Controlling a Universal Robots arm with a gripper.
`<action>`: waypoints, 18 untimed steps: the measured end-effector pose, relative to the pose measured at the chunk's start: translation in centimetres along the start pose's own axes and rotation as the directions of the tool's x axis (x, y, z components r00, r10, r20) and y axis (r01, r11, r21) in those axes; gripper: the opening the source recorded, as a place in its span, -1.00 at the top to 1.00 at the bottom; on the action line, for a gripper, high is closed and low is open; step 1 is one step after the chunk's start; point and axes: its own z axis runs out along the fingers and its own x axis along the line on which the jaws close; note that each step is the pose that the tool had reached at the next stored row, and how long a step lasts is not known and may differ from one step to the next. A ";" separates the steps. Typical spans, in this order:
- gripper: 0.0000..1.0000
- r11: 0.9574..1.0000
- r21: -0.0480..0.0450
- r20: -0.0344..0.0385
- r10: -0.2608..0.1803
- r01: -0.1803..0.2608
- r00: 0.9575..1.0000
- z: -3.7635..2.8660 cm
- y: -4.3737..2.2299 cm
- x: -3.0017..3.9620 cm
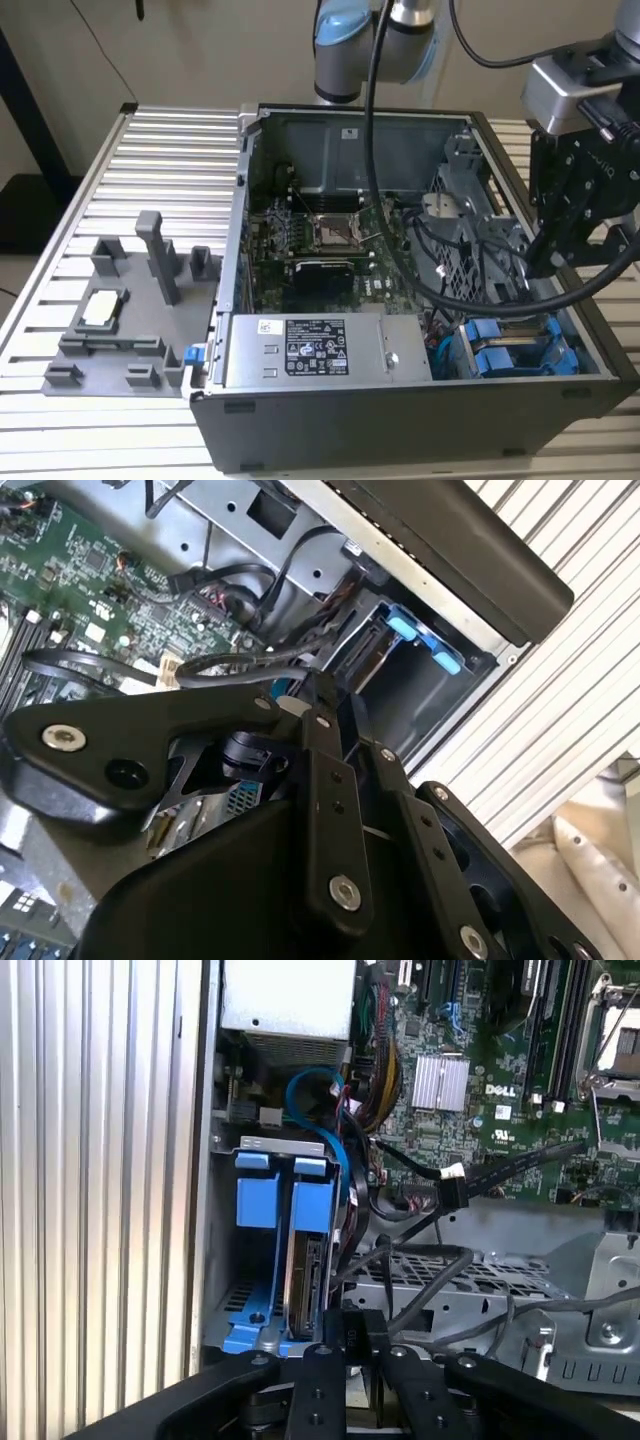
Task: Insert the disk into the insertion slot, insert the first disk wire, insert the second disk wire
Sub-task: 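Insert the first disk wire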
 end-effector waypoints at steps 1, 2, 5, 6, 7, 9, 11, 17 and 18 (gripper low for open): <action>0.62 1.000 -0.012 0.000 0.000 0.000 1.000 0.02 -0.23 0.07; 0.62 1.000 -0.021 0.001 0.000 0.000 1.000 0.06 -0.41 0.17; 0.62 0.999 -0.040 0.003 0.001 -0.001 1.000 0.21 -0.88 0.45; 0.62 0.999 -0.046 0.003 0.001 -0.001 1.000 0.26 -1.05 0.54; 0.62 0.999 -0.052 0.004 0.001 -0.001 1.000 0.31 -1.21 0.63; 0.62 0.998 -0.060 0.004 0.002 -0.002 1.000 0.41 -1.42 0.77; 0.62 0.998 -0.061 0.004 0.010 -0.009 1.000 0.55 -1.43 0.83; 0.62 0.994 -0.059 0.000 0.088 -0.088 0.996 1.10 -1.41 0.85; 0.62 0.994 -0.059 -0.001 0.097 -0.097 0.995 1.20 -1.41 0.86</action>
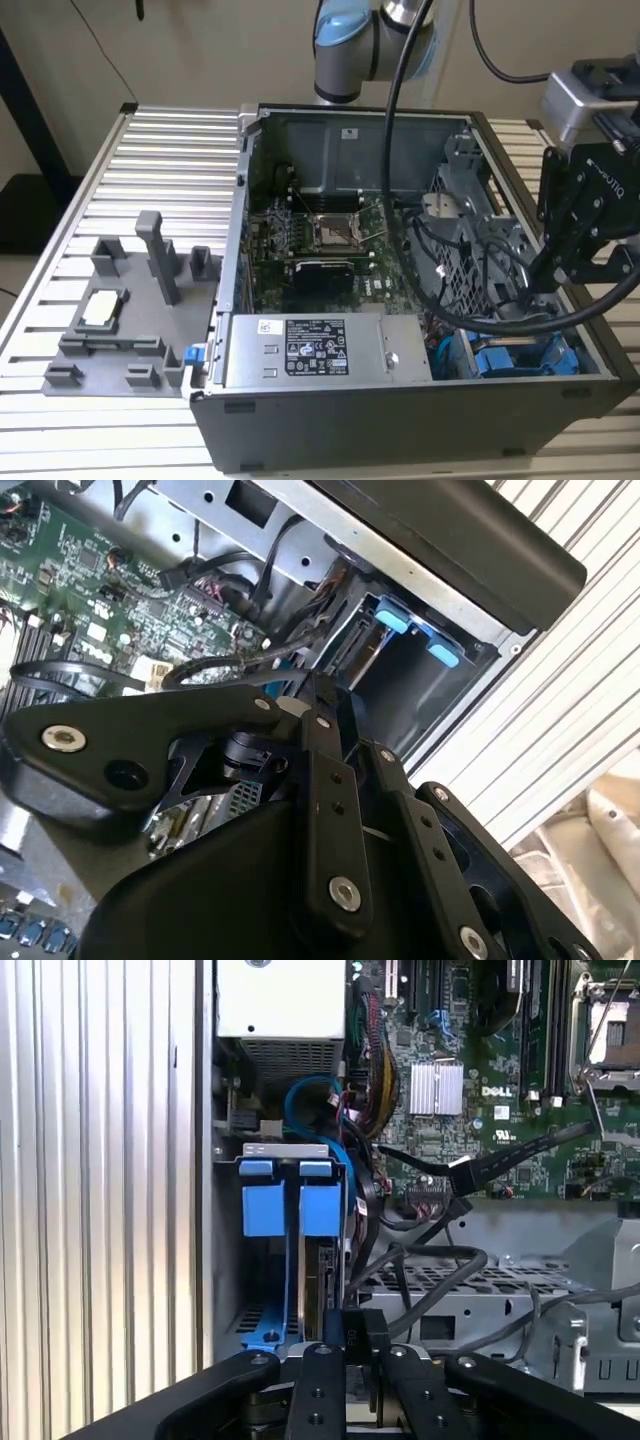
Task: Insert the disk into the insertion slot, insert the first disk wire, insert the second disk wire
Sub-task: 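Insert the first disk wire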
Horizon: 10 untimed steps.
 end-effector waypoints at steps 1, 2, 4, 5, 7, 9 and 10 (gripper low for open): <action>0.62 1.000 0.000 0.000 0.006 -0.006 1.000 0.10 0.00 0.01; 0.62 1.000 0.000 0.001 0.011 -0.011 1.000 0.19 -0.01 0.04; 0.62 1.000 0.000 0.001 0.016 -0.016 1.000 0.33 -0.05 0.14; 0.62 1.000 0.000 0.002 0.017 -0.017 1.000 0.42 -0.11 0.24; 0.62 1.000 0.000 0.003 0.017 -0.017 1.000 0.61 -0.24 0.43; 0.62 1.000 0.000 0.006 0.018 -0.018 1.000 0.84 -0.38 0.60; 0.62 1.000 0.000 0.007 0.018 -0.018 1.000 0.98 -0.45 0.67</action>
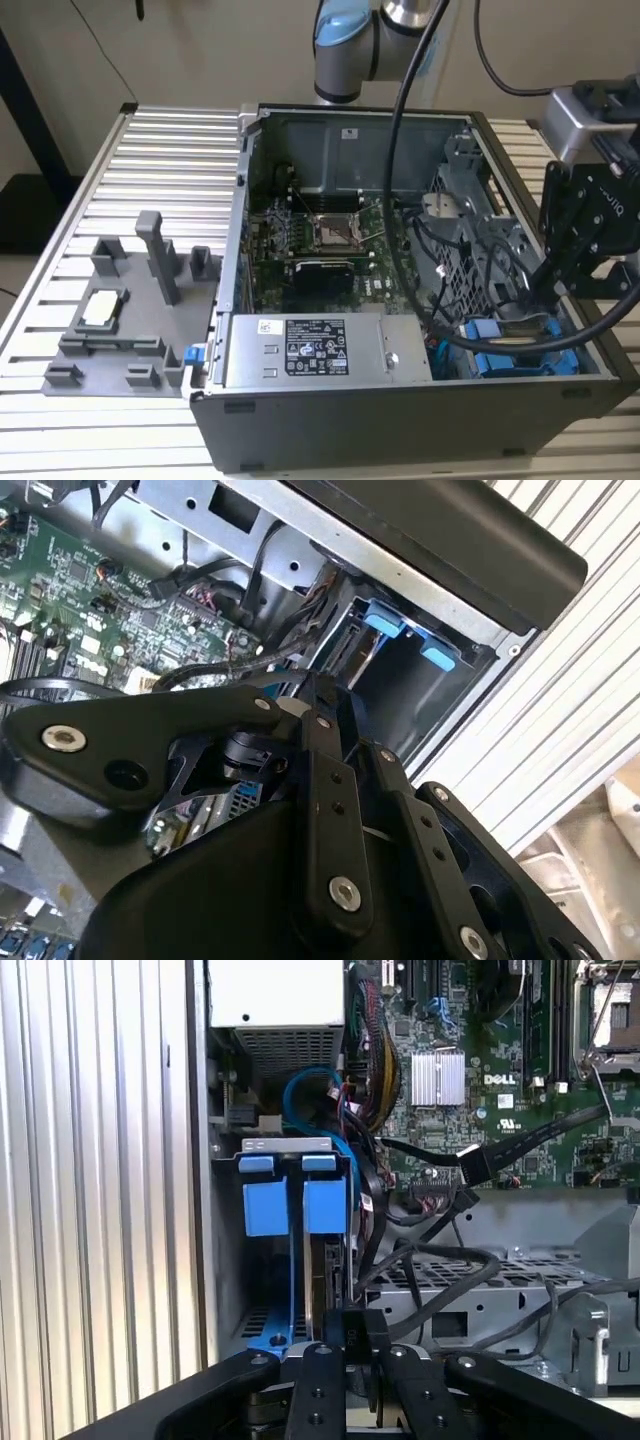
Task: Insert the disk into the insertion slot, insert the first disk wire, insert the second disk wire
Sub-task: 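Insert the first disk wire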
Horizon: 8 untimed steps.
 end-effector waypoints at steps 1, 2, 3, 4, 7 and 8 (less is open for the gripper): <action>0.62 1.000 0.000 0.001 0.000 0.000 1.000 0.17 -0.06 0.05; 0.62 1.000 0.000 0.002 0.000 0.000 1.000 0.31 -0.11 0.10; 0.62 1.000 0.000 0.003 0.000 0.000 1.000 0.46 -0.14 0.13; 0.62 1.000 0.000 0.004 0.000 0.000 1.000 0.60 -0.17 0.15; 0.62 1.000 0.000 0.004 0.000 0.000 1.000 0.97 -0.26 0.16; 0.62 1.000 0.000 0.004 -0.001 0.001 1.000 1.11 -0.31 0.16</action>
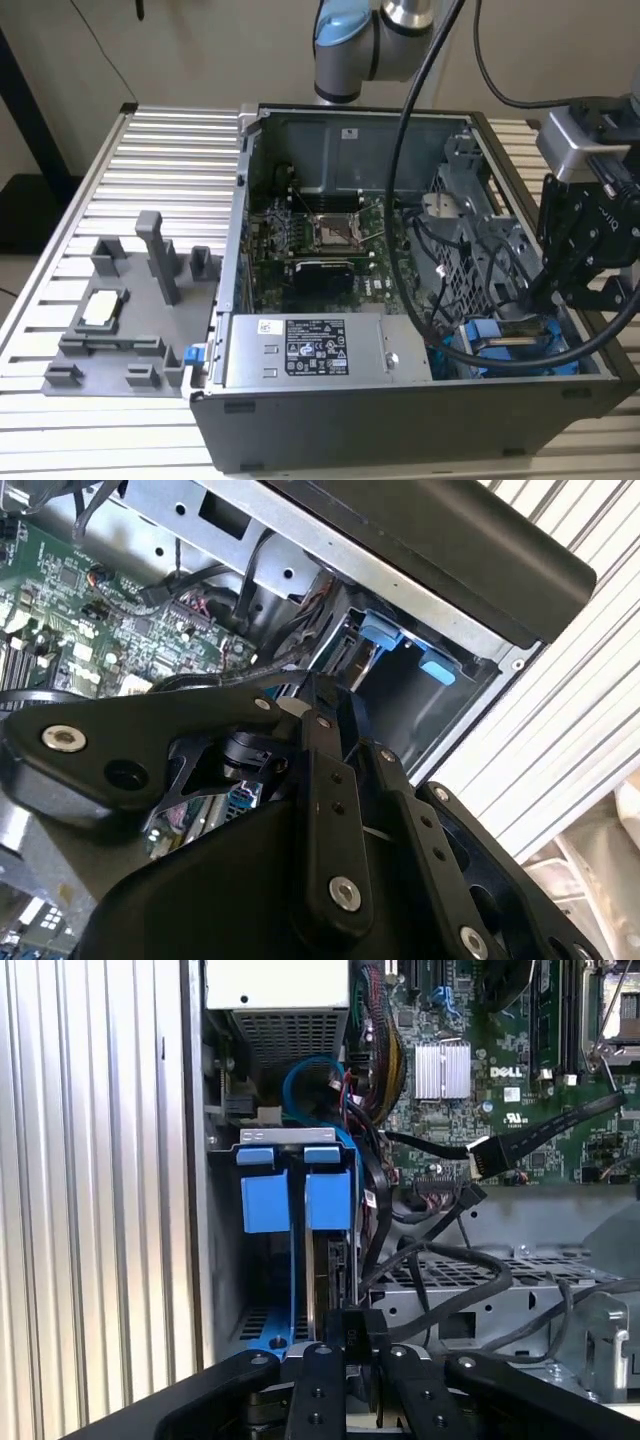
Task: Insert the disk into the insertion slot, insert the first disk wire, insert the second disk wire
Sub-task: 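Insert the first disk wire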
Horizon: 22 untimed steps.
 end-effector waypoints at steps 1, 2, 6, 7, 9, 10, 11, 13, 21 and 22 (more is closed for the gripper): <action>0.62 1.000 0.000 0.000 0.000 0.000 1.000 0.15 -0.07 0.00; 0.62 1.000 0.000 0.000 0.000 0.000 1.000 0.28 -0.15 0.01; 0.62 1.000 0.000 0.001 0.000 0.000 1.000 0.90 -0.51 0.02; 0.62 1.000 0.000 0.001 0.000 0.000 1.000 1.03 -0.58 0.02; 0.62 1.000 0.000 0.001 0.000 0.000 1.000 1.19 -0.63 0.02; 0.62 1.000 -0.001 0.000 0.000 0.000 1.000 1.23 -0.63 0.02; 0.62 1.000 -0.003 0.000 0.000 0.000 1.000 1.26 -0.64 0.02; 0.62 1.000 -0.014 0.000 0.001 -0.001 1.000 1.31 -0.65 0.02; 0.62 1.000 -0.024 0.000 0.001 -0.001 1.000 1.53 -0.69 0.11; 0.62 1.000 -0.024 0.000 0.001 -0.001 1.000 1.57 -0.70 0.12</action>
